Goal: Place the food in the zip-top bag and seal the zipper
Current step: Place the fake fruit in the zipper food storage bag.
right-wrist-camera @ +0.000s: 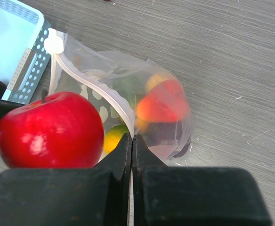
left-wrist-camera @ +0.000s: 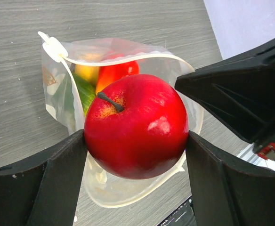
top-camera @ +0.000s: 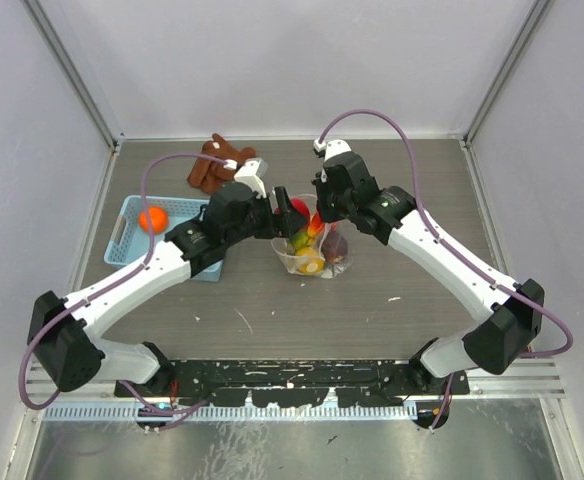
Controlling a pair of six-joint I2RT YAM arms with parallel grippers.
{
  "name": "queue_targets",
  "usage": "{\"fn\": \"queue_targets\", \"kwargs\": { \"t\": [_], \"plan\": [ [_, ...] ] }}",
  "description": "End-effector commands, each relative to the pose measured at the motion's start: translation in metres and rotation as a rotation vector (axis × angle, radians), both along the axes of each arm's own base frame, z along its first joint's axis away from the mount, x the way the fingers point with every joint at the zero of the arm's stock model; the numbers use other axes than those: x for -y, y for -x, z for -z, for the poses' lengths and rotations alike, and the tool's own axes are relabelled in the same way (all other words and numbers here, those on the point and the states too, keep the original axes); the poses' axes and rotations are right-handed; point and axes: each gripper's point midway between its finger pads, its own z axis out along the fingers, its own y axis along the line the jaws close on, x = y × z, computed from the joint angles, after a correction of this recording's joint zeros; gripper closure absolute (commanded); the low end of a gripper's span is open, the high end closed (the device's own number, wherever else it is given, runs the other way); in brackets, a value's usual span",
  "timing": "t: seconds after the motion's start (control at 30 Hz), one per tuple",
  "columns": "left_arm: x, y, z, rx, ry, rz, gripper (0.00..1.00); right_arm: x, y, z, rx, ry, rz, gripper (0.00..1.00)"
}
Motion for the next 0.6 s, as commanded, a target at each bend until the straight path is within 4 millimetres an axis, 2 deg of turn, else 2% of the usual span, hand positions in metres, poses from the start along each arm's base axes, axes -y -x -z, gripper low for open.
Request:
{"fn": "queue_targets", "kwargs": {
  "t": [0.0, 0.17, 0.43, 0.57],
  "plan": [
    [0.0088, -0.0132, -0.0326, 0.09, 0.054, -0.016, 0.43, -0.0048, 0.0014, -0.0405, 0.086, -0.097, -0.014, 1.0],
    [0.0102, -0.0142, -0.0245, 0.07, 0.035, -0.017, 0.26, -0.0052, 0.0017, -0.0399, 0.085, -0.099, -0.015, 1.0],
    [0.0078, -0.0117, -0.0275, 0.07, 0.036, -0.017, 0.01, -0.0056, 0.001, -0.0399, 0.087, -0.101, -0.015, 1.0],
    [0.0056, -0.0099, -0.0298, 0.073, 0.035, -0.017, 0.02, -0.0064, 0.001, -0.0387, 0.084, -0.101, -0.016, 1.0]
  ]
}}
